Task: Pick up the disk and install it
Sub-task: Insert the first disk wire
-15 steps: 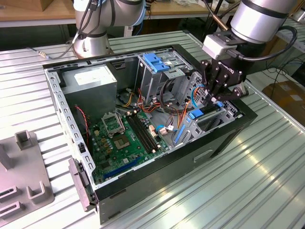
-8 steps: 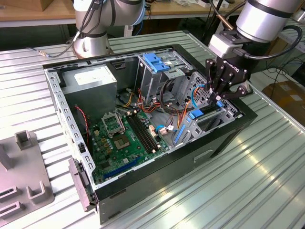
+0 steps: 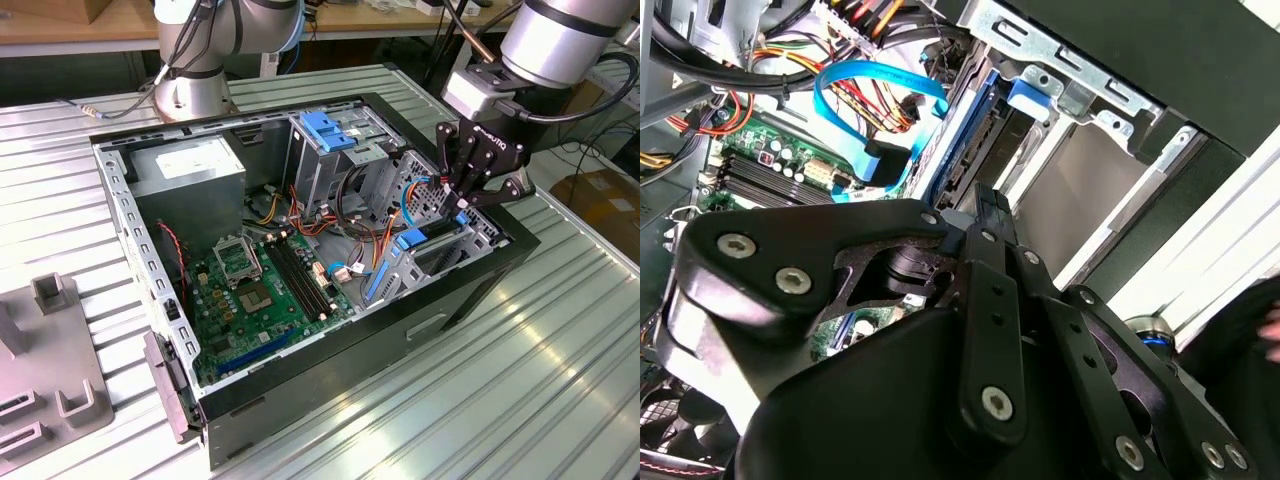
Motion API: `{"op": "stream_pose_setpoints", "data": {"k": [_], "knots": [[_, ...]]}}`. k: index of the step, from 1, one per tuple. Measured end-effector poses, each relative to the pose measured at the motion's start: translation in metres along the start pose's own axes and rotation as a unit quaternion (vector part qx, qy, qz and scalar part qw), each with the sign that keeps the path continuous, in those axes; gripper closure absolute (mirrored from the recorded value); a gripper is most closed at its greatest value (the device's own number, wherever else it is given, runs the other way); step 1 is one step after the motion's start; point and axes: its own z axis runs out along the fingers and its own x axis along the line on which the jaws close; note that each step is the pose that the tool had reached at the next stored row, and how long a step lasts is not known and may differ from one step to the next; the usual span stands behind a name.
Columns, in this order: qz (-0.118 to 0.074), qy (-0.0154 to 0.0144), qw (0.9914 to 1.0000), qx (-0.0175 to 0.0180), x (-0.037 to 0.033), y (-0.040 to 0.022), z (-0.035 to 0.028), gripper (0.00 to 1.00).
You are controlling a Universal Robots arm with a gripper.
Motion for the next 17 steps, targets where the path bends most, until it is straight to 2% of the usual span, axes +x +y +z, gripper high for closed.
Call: {"op": "stream_pose_setpoints", "data": {"k": [12,15,17], "knots": [[-0.004,0.0001,0.99999,0.0001,0.0,-0.0004,0.0,0.9],[-0.029,0.0006,0.99958,0.0009,0.0,-0.0009,0.0,0.9],[-0.045,0.0006,0.99898,0.0013,-0.0001,-0.0017,-0.0001,0.9]]}}
